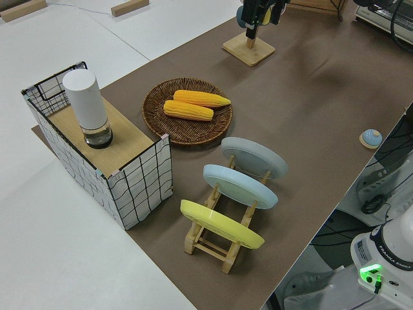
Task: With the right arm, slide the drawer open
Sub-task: 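Close the right gripper on the black drawer handle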
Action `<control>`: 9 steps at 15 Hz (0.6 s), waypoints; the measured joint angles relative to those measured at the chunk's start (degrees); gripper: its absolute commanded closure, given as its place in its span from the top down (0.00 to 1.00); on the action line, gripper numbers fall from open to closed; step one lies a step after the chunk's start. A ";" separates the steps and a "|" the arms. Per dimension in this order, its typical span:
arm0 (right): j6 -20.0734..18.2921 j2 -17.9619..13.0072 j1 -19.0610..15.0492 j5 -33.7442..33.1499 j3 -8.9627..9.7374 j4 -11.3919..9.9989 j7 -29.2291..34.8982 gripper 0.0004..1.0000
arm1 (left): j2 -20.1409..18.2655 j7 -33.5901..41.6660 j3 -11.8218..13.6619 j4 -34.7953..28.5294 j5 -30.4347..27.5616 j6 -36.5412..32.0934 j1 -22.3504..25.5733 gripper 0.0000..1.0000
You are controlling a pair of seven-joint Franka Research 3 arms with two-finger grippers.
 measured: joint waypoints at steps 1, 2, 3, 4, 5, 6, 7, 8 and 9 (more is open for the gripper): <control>0.27 0.03 -0.18 -0.03 -0.05 0.00 0.00 0.86 | 0.00 0.00 0.00 0.00 0.00 0.00 0.00 0.99; 0.49 0.07 -0.31 -0.06 -0.11 0.00 0.00 0.73 | 0.00 0.00 0.00 0.00 0.00 0.00 0.00 0.99; 0.69 0.14 -0.34 -0.16 -0.21 0.00 -0.02 0.58 | 0.00 0.00 0.00 0.00 0.00 0.00 0.00 0.99; 0.77 0.24 -0.34 -0.32 -0.24 0.00 -0.10 0.48 | 0.00 0.00 0.00 0.00 0.00 0.00 0.00 0.99; 0.78 0.33 -0.33 -0.45 -0.24 0.00 -0.12 0.38 | 0.00 0.00 0.00 0.00 0.00 0.00 0.00 0.99; 0.78 0.45 -0.30 -0.64 -0.23 0.04 -0.16 0.31 | 0.00 0.00 0.00 0.00 0.00 0.00 0.00 0.99; 0.78 0.57 -0.27 -0.79 -0.20 0.14 -0.28 0.24 | 0.00 0.00 0.00 0.00 0.00 0.00 0.00 0.99; 0.78 0.68 -0.23 -0.84 -0.16 0.24 -0.43 0.18 | 0.00 0.00 0.00 0.00 0.00 0.00 0.00 0.99; 0.78 0.74 -0.18 -0.85 -0.13 0.33 -0.64 0.13 | 0.00 0.00 0.00 0.00 0.00 0.00 0.00 0.99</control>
